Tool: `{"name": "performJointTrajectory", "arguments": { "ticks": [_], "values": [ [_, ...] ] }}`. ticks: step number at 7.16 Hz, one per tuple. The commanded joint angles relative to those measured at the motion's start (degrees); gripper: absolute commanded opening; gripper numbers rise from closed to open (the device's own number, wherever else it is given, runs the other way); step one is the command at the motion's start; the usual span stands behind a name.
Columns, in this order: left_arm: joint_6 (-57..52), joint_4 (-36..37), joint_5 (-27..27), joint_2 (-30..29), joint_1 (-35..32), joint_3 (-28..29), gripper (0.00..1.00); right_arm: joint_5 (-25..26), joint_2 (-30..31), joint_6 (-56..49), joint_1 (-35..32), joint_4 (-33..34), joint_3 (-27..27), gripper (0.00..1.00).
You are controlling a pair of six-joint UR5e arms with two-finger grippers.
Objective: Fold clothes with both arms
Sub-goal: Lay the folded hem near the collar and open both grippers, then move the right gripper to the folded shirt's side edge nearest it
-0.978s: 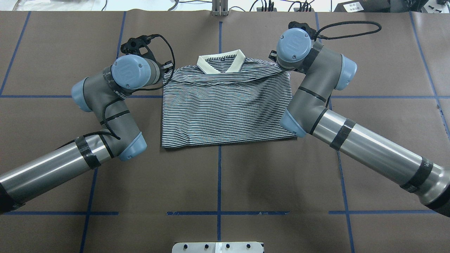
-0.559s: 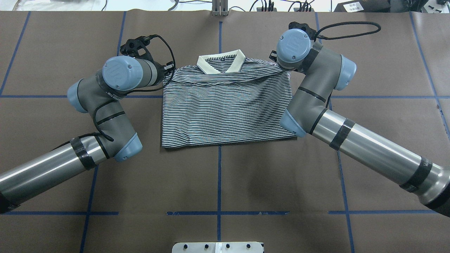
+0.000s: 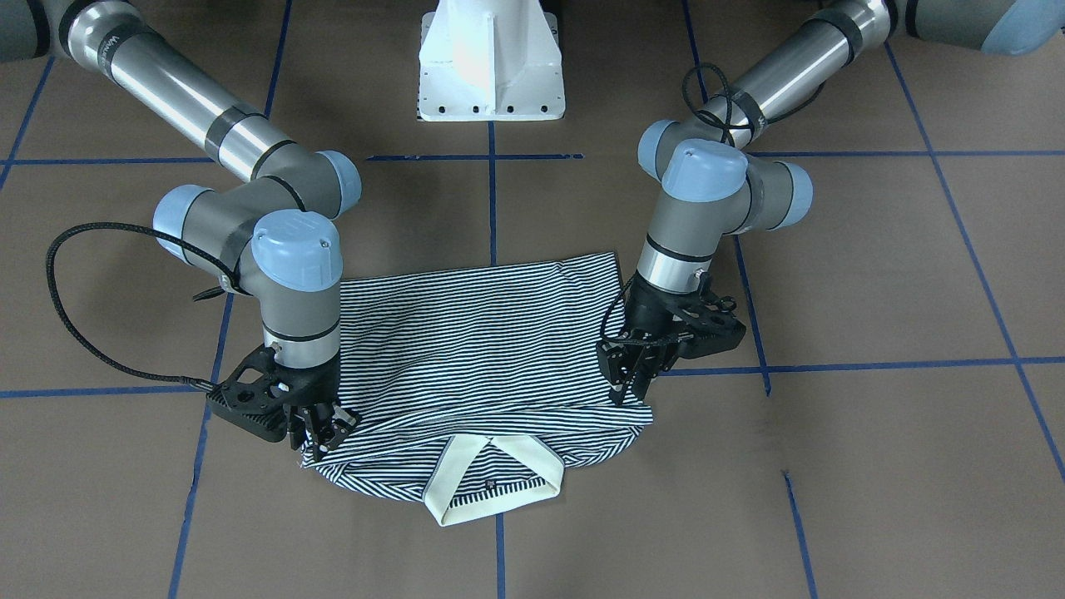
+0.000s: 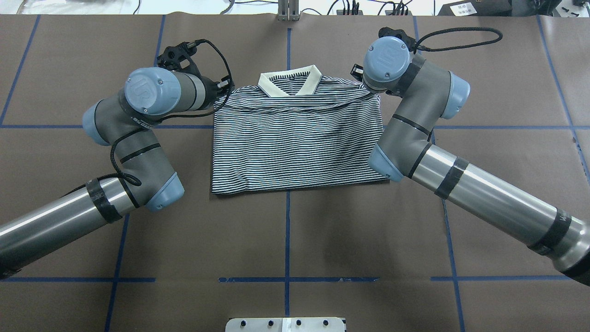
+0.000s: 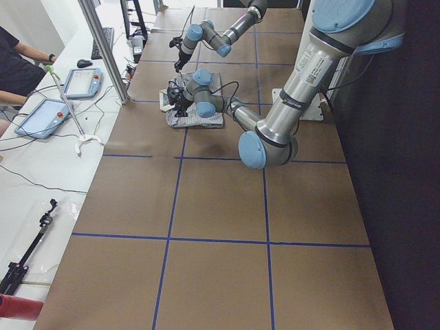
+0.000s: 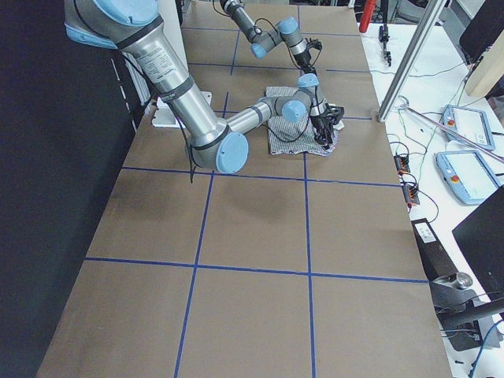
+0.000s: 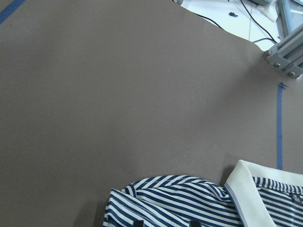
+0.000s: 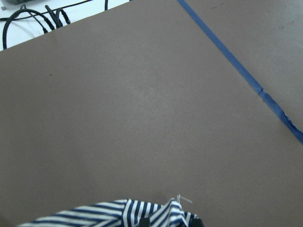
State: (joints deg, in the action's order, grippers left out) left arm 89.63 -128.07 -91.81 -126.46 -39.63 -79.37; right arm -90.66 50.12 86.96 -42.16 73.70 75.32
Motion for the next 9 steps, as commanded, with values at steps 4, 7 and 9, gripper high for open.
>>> {"name": "performJointTrajectory", "arguments": {
  "ticks": [4, 7, 9],
  "values": [
    [2.40, -0.07, -0.03, 2.54, 0.35, -4.74, 0.43, -1.53, 20.80, 9.09, 10.24, 0.30, 26.10, 0.54],
    [2.48, -0.07, -0.03, 2.54, 0.43, -4.83, 0.43, -1.53, 22.39, 10.07, 11.92, -0.40, 25.76, 0.54],
    [2.48, -0.07, 0.06, 2.54, 0.43, -4.83, 0.43, -1.53, 22.48, 10.77, 12.36, -0.40, 25.85, 0.53]
  ]
}}
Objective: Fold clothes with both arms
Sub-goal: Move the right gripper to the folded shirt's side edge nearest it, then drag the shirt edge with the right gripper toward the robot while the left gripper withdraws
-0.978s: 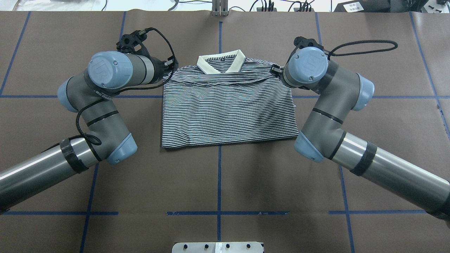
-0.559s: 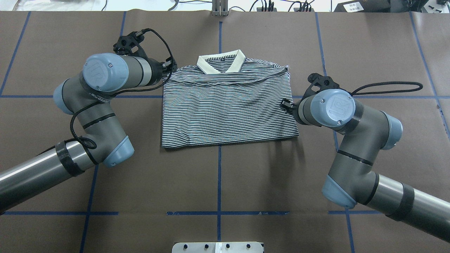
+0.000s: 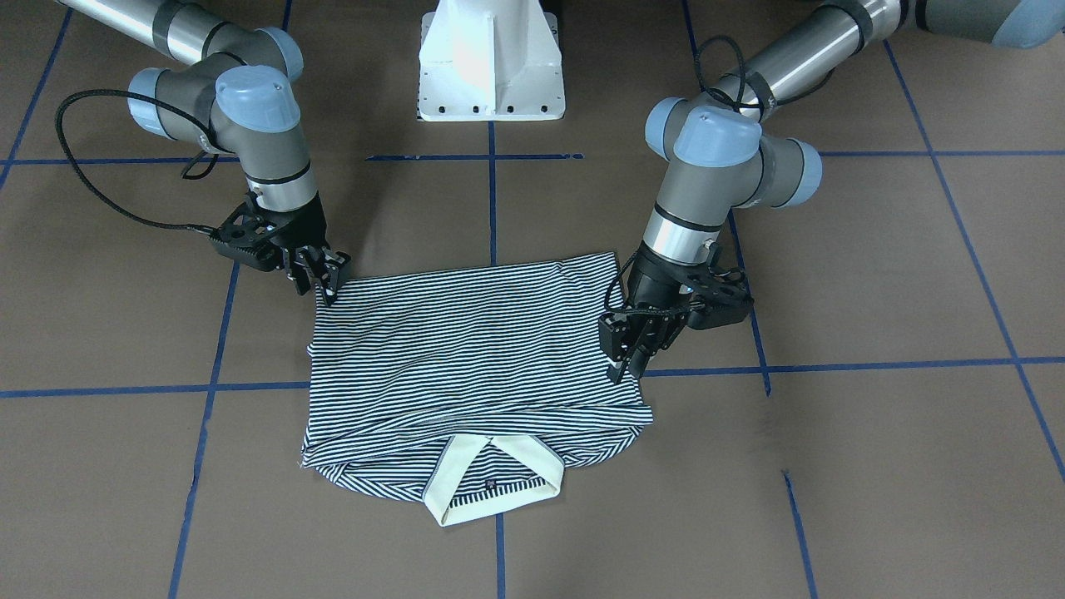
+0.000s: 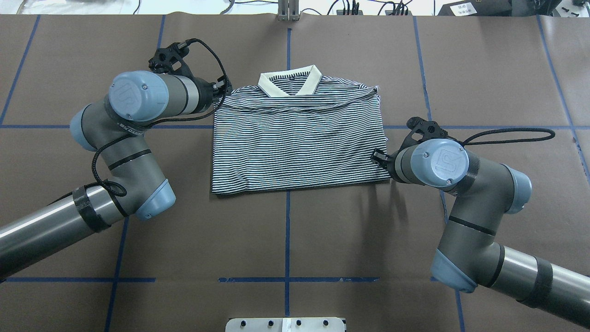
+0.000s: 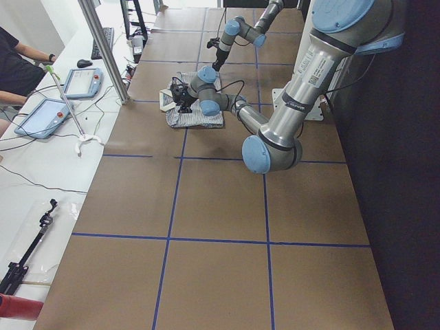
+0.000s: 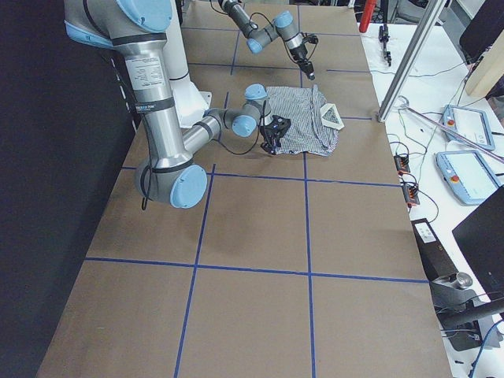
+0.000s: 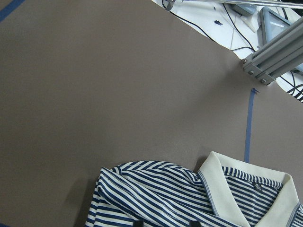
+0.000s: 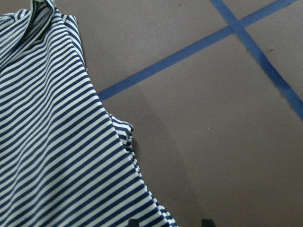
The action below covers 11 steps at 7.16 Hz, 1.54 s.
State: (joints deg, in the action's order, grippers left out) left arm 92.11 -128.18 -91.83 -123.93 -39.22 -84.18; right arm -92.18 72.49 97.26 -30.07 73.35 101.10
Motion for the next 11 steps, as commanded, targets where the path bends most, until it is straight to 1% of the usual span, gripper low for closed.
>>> {"name": "performJointTrajectory", "arguments": {
  "ticks": [1, 2, 3, 4, 6, 7, 8, 9, 10, 11],
  "values": [
    [-0.09, -0.05, 0.07, 0.00, 0.02, -0.01, 0.43, -0.11, 0.10, 0.65, 0.54, -0.05, -0.02, 0.53],
    [-0.09, -0.05, 0.07, 0.00, 0.02, -0.01, 0.43, -0.11, 0.10, 0.65, 0.63, -0.05, 0.06, 0.42],
    [-0.09, -0.05, 0.07, 0.00, 0.02, -0.01, 0.43, -0.19, 0.10, 0.65, 0.63, -0.05, -0.02, 0.17],
    [-0.09, -0.05, 0.07, 0.00, 0.02, -0.01, 0.43, -0.63, 0.10, 0.57, 0.71, -0.05, 0.06, 0.00],
    [-0.09, 0.04, 0.07, 0.09, 0.02, -0.01, 0.43, -0.63, 0.28, 0.65, 1.59, -0.14, 0.93, 0.00],
    [-0.09, 0.04, -0.02, 0.00, -0.07, -0.10, 0.43, -0.55, 2.98, 0.65, 3.86, -0.14, 4.68, 0.00],
    [0.00, 0.21, -0.02, -0.08, -0.07, -0.80, 0.43, -0.63, 9.79, 0.65, 7.62, 0.03, 12.29, 0.00],
    [0.09, 0.47, -0.02, 0.00, 0.02, -1.94, 0.43, -0.63, 15.95, 1.52, 11.66, 0.12, 18.72, 0.00],
    [0.09, 0.56, -0.02, 0.09, 0.28, -2.56, 0.43, -0.63, 19.58, 5.62, 16.49, 0.39, 23.22, 0.00],
    [0.09, 0.57, -0.11, 0.44, 0.72, -3.52, 0.43, -0.55, 21.44, 10.01, 22.71, 0.65, 27.09, 0.00]
  ]
}}
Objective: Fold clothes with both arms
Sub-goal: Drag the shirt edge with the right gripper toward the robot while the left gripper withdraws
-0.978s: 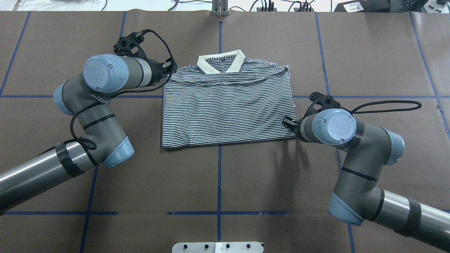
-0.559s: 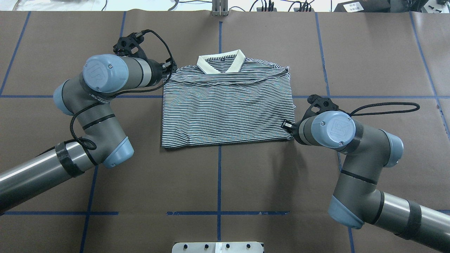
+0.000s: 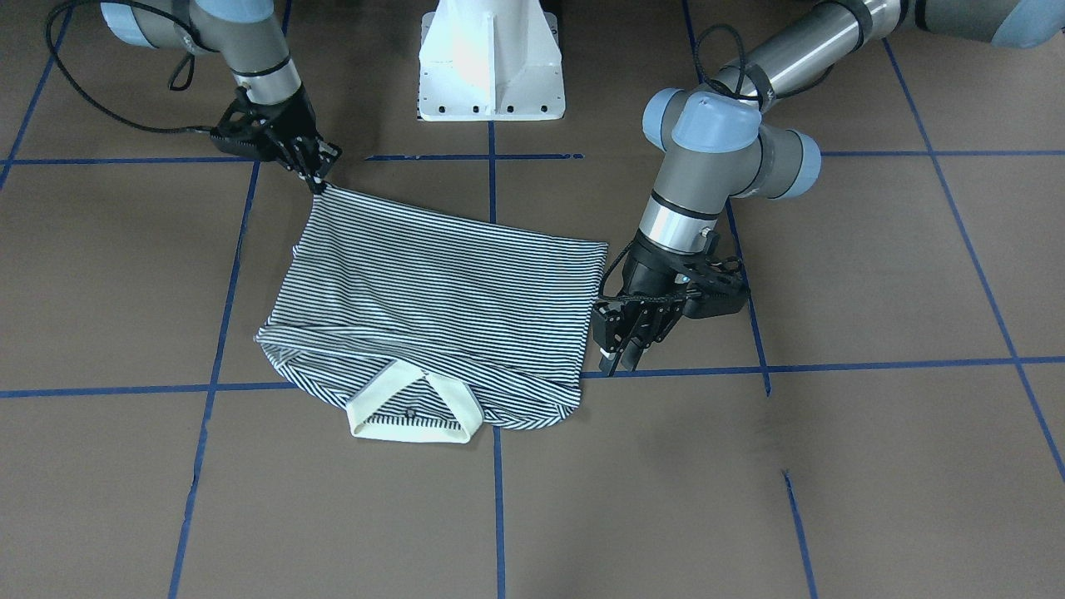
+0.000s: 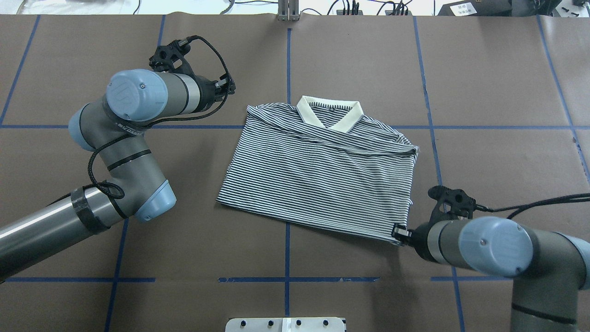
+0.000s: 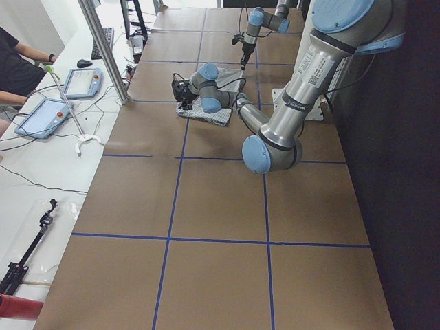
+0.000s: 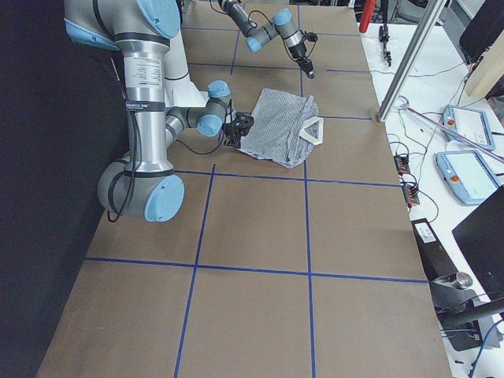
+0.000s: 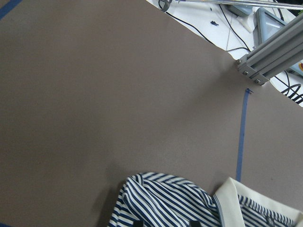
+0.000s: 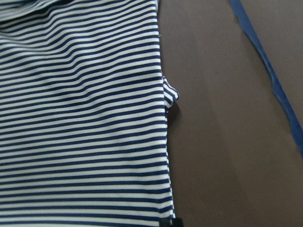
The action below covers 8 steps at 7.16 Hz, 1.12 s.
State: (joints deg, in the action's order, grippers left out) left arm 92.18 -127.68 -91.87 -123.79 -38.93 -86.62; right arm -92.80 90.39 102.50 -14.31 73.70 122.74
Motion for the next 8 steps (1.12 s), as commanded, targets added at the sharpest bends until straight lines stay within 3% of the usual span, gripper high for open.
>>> {"name": "performJointTrajectory", "arguments": {
  "ticks": [1, 2, 3, 4, 5, 6, 7, 8],
  "values": [
    [0.10, -0.02, -0.07, 2.13, 2.44, -3.27, 0.43, 0.07, 4.00, 8.38, 12.58, 0.30, 9.06, 0.00],
    [1.15, -0.02, -0.07, 4.15, 4.28, -6.77, 0.43, 0.16, 3.92, 11.47, 17.68, 0.30, 11.44, 0.00],
    [2.98, 0.24, -3.37, 4.60, 6.30, -9.93, 0.48, 0.77, 4.18, 12.02, 22.09, 0.30, 11.56, 0.00],
    [7.00, 0.24, -8.72, 4.61, 6.67, -11.01, 0.51, 1.12, 4.35, 12.28, 22.30, 0.30, 11.47, 0.99],
    [10.00, 0.33, -9.81, 4.87, 7.02, -12.59, 0.51, 2.00, 5.14, 12.37, 21.52, 0.39, 11.47, 1.00],
    [10.90, 4.50, -9.74, 8.53, 9.90, -16.87, 0.51, 4.18, 4.54, 12.38, 16.38, 0.31, 12.43, 1.00],
    [11.09, 9.77, -9.39, 10.74, 12.71, -19.96, 0.65, 6.99, 4.45, 12.29, 10.41, 0.30, 12.44, 1.00],
    [12.39, 11.04, -7.99, 11.72, 16.39, -19.55, 0.65, 7.54, 3.75, 12.20, 5.74, 0.30, 11.74, 1.00]
  ]
}}
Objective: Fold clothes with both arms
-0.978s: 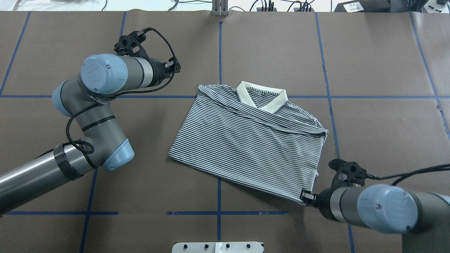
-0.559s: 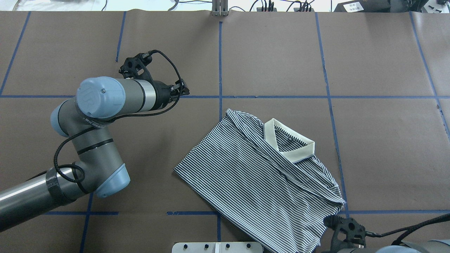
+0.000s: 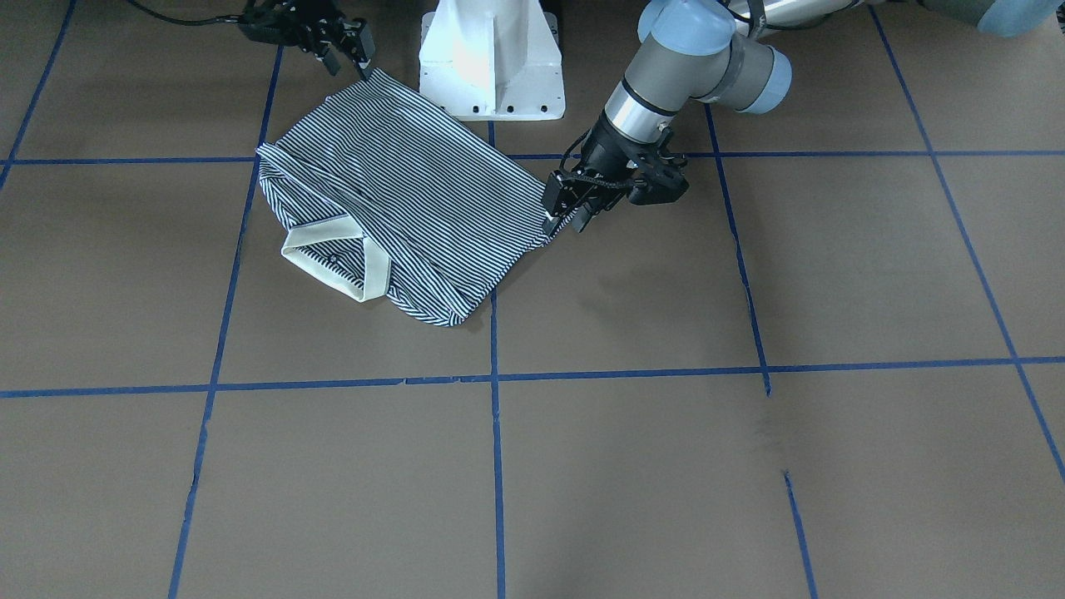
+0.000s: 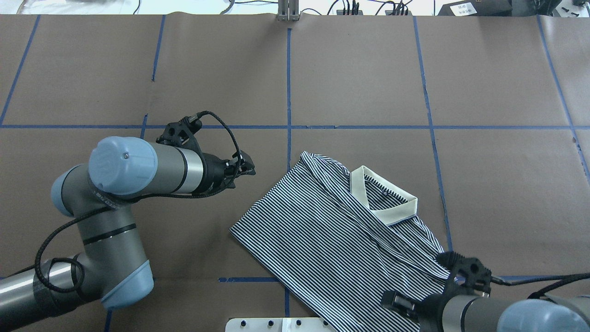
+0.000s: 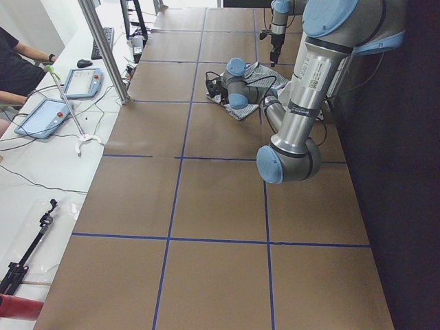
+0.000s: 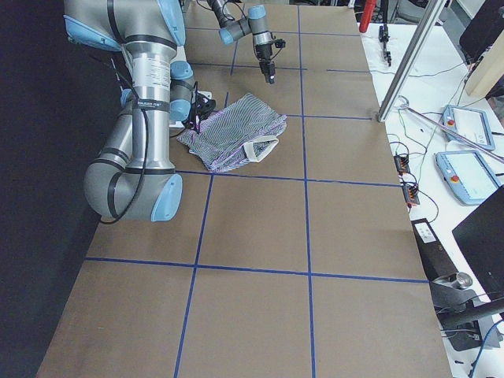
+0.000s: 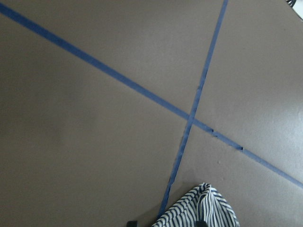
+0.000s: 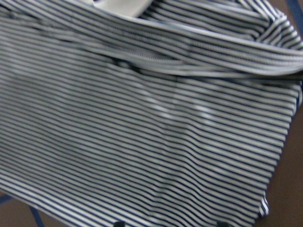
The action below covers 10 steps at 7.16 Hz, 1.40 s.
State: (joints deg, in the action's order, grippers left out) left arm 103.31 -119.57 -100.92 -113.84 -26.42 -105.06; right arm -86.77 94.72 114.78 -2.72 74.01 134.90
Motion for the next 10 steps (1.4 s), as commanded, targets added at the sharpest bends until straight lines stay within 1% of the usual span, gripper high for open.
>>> {"name": "performJointTrajectory", "arguments": {
  "ticks": [1, 2, 3, 4, 7, 8, 9, 10],
  "values": [
    [1.37, 3.11, 3.51, 2.39, 6.62, -0.51, 0.64, 3.17, -1.98, -0.08, -9.37, -0.09, -3.03, 1.00],
    [1.46, 3.63, 3.62, 2.66, 7.17, -0.33, 0.67, 4.32, -2.43, -0.26, -10.97, -0.09, -4.54, 1.00],
    [1.54, 7.90, 4.15, 2.31, 7.35, -0.50, 0.69, 4.25, -2.52, -0.52, -11.51, -0.79, -6.99, 1.00],
    [1.54, 8.99, 4.85, 2.13, 7.79, -0.33, 0.69, 4.33, -3.31, -0.52, -11.78, -0.88, -7.71, 1.00],
    [1.46, 9.09, 5.03, 2.22, 7.79, 0.03, 0.61, 4.33, -3.49, -0.52, -11.87, -0.80, -7.81, 1.00],
    [1.46, 9.09, 5.03, 2.22, 7.79, 0.12, 0.59, 4.33, -3.40, -0.52, -11.87, -0.80, -8.07, 1.00],
    [1.46, 9.09, 5.03, 1.87, 8.66, 1.42, 0.59, 4.33, -3.58, -0.52, -11.78, -0.80, -8.77, 1.00],
    [1.46, 9.09, 5.03, 1.61, 8.93, 1.61, 0.53, 4.33, -3.67, -0.52, -11.78, -0.80, -8.77, 1.00]
  ]
}}
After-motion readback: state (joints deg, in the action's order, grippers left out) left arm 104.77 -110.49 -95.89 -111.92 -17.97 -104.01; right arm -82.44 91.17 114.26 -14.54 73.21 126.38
